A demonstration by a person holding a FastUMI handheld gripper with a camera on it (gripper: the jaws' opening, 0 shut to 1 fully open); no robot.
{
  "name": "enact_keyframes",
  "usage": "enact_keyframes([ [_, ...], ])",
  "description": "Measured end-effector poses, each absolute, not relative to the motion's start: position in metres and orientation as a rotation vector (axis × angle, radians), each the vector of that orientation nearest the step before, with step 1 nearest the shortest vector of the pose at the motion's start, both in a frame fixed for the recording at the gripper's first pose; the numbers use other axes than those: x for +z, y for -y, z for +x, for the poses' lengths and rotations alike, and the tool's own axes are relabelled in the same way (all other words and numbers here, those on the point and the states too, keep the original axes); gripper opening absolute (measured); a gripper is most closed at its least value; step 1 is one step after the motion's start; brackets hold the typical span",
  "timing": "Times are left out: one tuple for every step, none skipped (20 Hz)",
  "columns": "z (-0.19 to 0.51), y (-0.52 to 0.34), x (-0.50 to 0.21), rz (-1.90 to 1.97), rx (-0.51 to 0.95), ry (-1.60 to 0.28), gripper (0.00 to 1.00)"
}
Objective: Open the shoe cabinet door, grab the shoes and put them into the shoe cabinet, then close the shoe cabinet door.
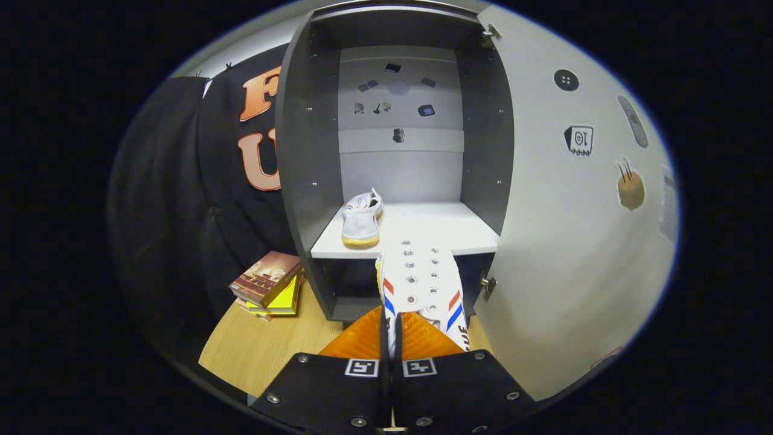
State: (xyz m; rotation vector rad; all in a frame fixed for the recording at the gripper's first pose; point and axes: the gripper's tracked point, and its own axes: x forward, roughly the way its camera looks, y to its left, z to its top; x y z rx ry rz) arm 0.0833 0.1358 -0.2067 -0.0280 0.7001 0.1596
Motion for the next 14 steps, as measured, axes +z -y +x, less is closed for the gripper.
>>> enact_keyframes([
  [0.094, -0.134, -0.199, -0.033, 0.163, -0.686, 0.00],
  [0.107, -0.134, -0.192, -0.040, 0.167, -0.674, 0.00],
  [0.120, -0.133, -0.187, -0.047, 0.165, -0.657, 0.00],
  [0.133, -0.134, -0.187, -0.060, 0.163, -0.653, 0.00],
  [0.146, -0.134, -0.184, -0.065, 0.158, -0.647, 0.00],
  [0.156, -0.134, -0.183, -0.068, 0.157, -0.647, 0.00],
  [0.170, -0.136, -0.184, -0.066, 0.156, -0.646, 0.00],
  [0.186, -0.138, -0.188, -0.071, 0.157, -0.643, 0.00],
  [0.203, -0.137, -0.192, -0.072, 0.149, -0.641, 0.00],
  [0.216, -0.136, -0.198, -0.073, 0.141, -0.646, 0.00],
  [0.230, -0.136, -0.204, -0.073, 0.134, -0.651, 0.00],
  [0.241, -0.136, -0.210, -0.071, 0.134, -0.659, 0.00],
  [0.254, -0.136, -0.216, -0.072, 0.136, -0.668, 0.00],
  [0.264, -0.136, -0.223, -0.072, 0.135, -0.680, 0.00],
])
